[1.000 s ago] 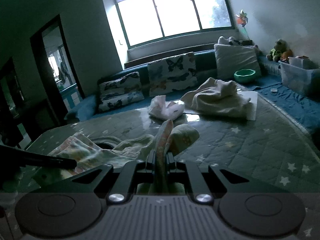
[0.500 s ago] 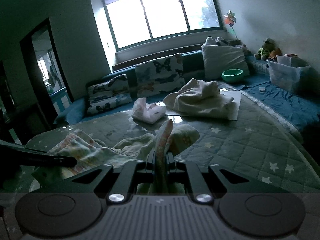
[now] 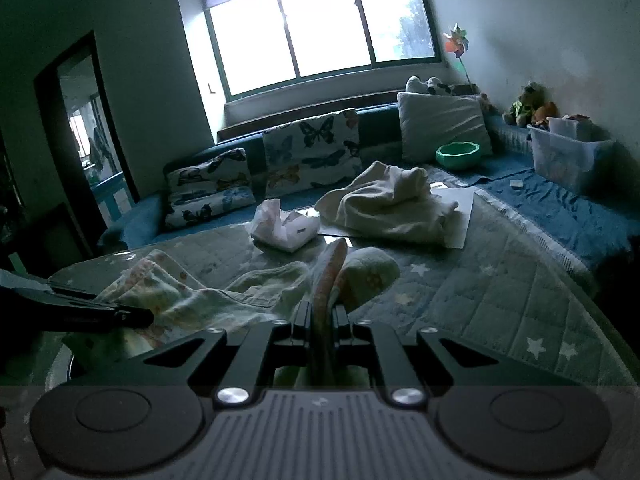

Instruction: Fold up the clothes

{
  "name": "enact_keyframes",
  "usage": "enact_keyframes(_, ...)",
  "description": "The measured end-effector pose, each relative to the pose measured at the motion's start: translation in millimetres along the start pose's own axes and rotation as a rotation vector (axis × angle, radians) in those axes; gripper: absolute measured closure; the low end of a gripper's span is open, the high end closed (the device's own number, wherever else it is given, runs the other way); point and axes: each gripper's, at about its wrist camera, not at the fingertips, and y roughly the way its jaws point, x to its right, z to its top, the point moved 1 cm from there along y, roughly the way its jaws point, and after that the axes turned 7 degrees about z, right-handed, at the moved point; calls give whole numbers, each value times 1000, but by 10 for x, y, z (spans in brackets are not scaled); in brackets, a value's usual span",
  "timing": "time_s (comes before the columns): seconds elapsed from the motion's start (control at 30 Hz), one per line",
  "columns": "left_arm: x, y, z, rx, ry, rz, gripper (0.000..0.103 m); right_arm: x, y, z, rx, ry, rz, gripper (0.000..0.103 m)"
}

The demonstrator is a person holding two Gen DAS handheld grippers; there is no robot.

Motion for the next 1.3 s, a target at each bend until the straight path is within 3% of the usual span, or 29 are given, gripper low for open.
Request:
enact_keyframes(0.6,99,5,27,2,72,54,90,-2,-13,-14,-8,-11,1,94)
enact_keyframes(1.3,109,119,-102,-47,86,52,89,56,64,-137,-59,-3,-11,94)
